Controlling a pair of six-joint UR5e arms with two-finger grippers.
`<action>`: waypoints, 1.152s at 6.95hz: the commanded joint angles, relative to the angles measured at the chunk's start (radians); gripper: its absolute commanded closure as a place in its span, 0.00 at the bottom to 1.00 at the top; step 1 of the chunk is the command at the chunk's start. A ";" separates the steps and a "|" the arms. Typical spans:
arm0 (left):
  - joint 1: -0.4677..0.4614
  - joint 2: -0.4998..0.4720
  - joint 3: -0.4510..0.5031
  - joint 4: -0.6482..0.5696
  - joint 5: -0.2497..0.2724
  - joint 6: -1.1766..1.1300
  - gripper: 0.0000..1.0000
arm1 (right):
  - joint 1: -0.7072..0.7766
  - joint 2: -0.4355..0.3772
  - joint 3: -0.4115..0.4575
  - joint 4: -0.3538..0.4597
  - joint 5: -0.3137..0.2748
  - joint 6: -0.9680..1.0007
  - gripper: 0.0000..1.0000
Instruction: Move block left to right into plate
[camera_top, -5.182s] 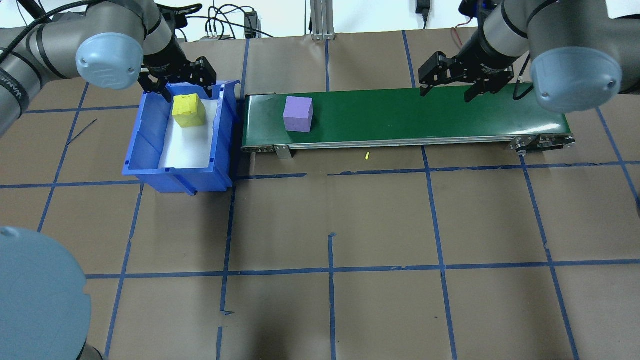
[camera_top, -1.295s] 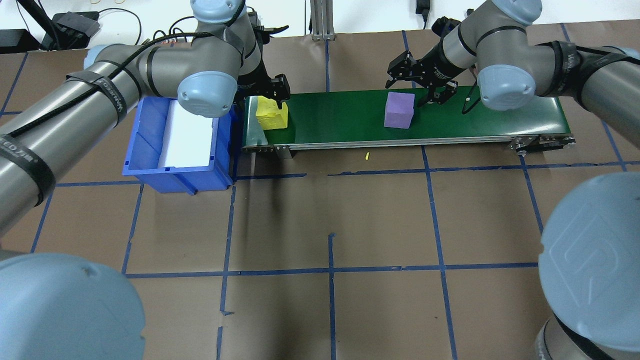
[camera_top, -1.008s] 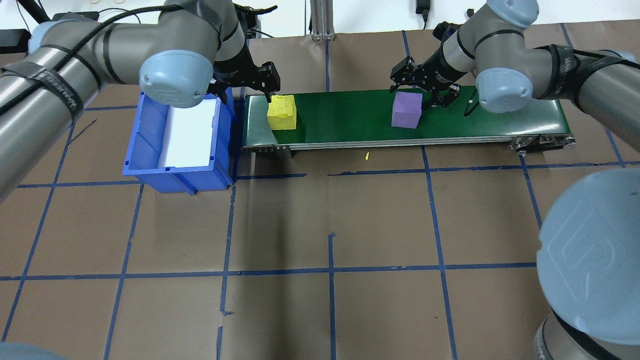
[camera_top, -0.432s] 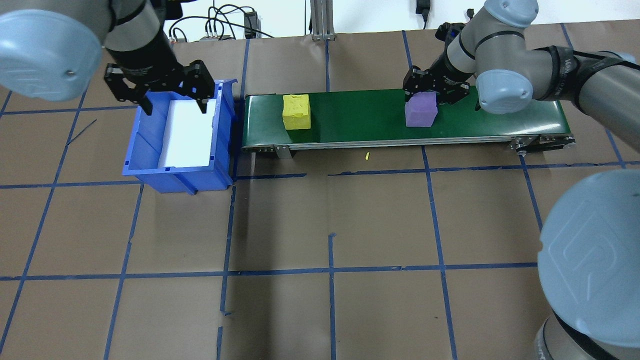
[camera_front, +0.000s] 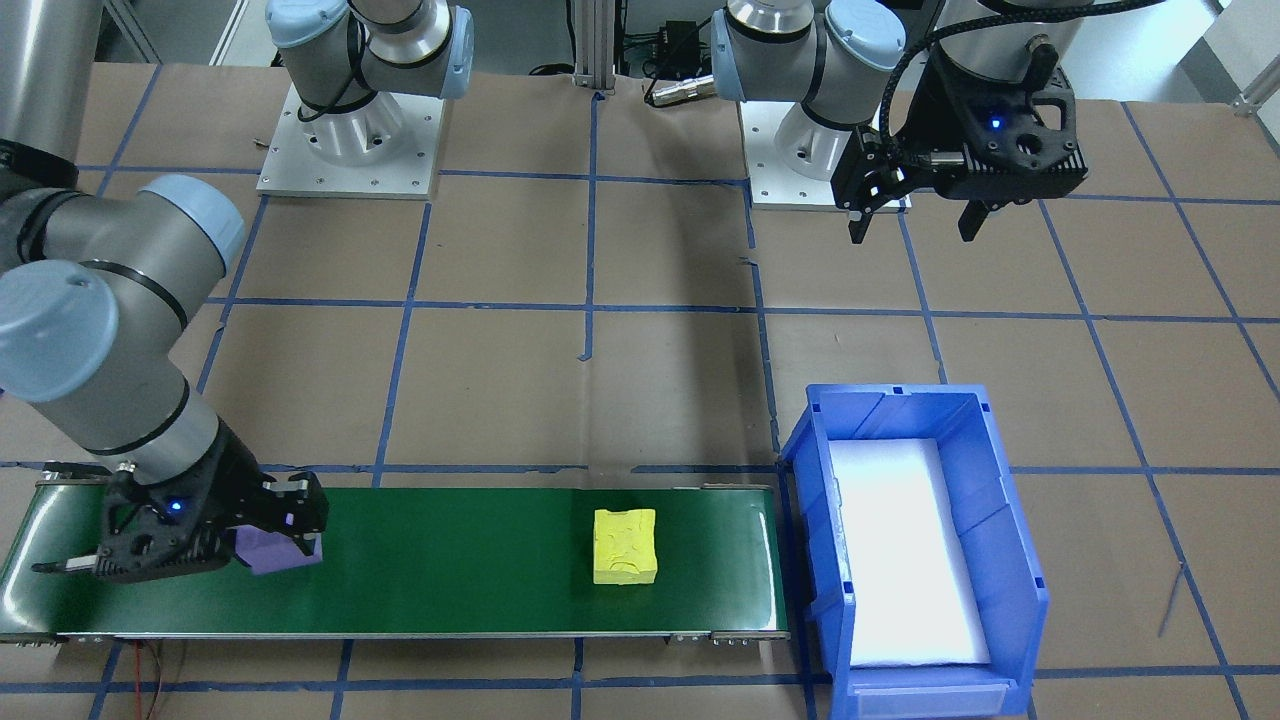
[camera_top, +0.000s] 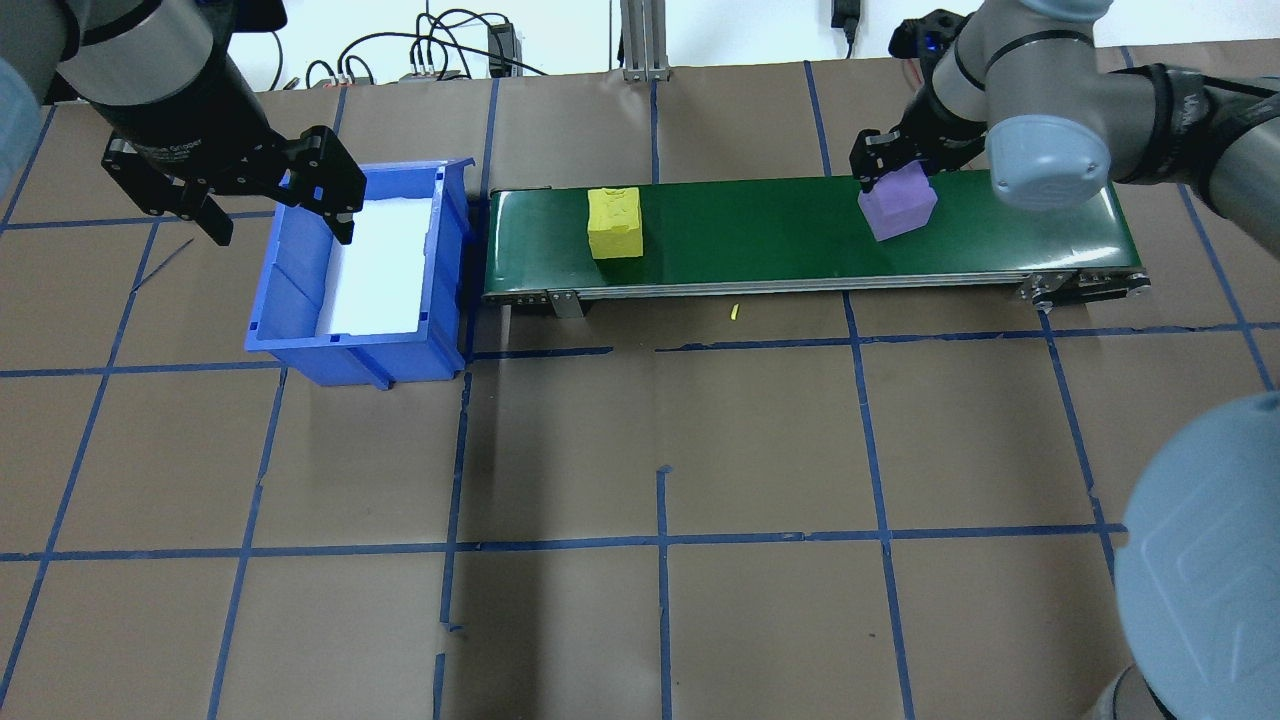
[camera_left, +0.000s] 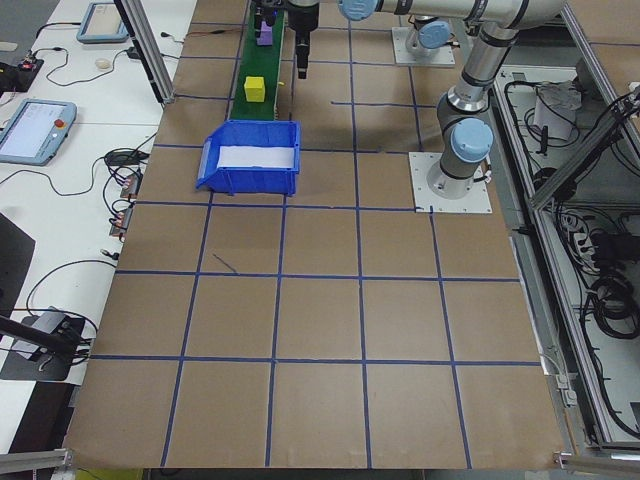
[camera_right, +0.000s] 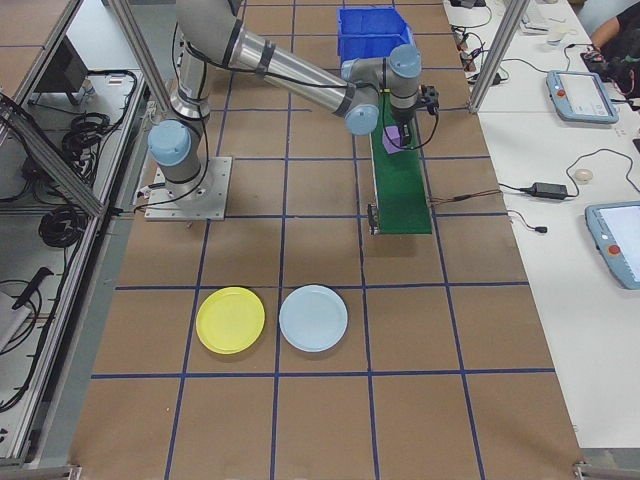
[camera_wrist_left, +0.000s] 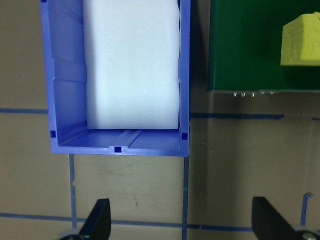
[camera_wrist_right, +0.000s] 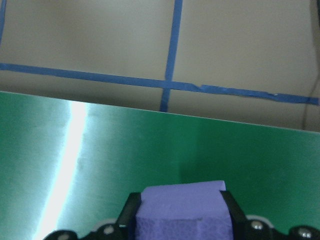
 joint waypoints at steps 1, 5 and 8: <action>0.022 0.000 0.025 0.001 -0.007 0.038 0.00 | -0.236 -0.090 0.007 0.108 -0.033 -0.396 0.63; 0.055 0.011 0.016 -0.052 -0.056 0.036 0.00 | -0.725 -0.063 0.130 0.042 -0.047 -0.965 0.60; 0.056 0.012 0.015 -0.053 -0.062 0.039 0.00 | -0.817 0.086 0.139 -0.106 -0.048 -1.038 0.01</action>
